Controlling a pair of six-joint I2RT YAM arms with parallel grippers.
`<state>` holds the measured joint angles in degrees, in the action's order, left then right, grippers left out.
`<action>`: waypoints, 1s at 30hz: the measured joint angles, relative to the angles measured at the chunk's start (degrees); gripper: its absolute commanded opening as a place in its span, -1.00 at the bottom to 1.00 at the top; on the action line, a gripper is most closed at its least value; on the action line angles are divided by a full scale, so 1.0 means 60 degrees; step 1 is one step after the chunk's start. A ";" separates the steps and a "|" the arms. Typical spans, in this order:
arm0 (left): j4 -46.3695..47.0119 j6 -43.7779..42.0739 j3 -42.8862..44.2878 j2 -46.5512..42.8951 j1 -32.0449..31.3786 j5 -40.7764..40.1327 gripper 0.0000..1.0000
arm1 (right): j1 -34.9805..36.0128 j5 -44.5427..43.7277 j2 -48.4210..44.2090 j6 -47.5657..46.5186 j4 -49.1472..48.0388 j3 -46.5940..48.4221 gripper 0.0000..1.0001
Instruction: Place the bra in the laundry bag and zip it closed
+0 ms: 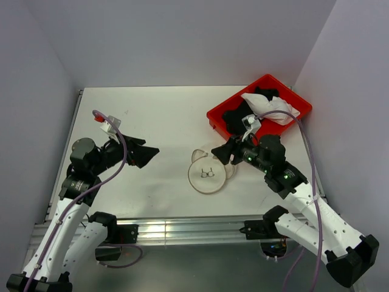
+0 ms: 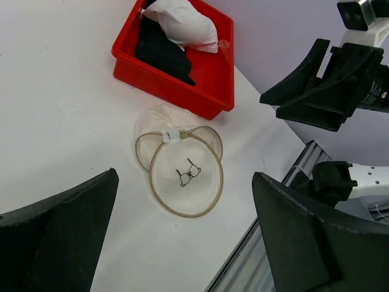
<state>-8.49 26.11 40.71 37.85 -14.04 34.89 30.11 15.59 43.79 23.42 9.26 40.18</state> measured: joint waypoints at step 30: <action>-0.0357 -0.0168 0.0000 -0.0102 0.0018 -0.0248 0.98 | 0.4375 -0.3100 0.5512 -0.0678 0.1432 0.0590 -0.01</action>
<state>-10.63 25.10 40.71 37.23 -13.93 33.41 56.36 -3.01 76.86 19.35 17.85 43.72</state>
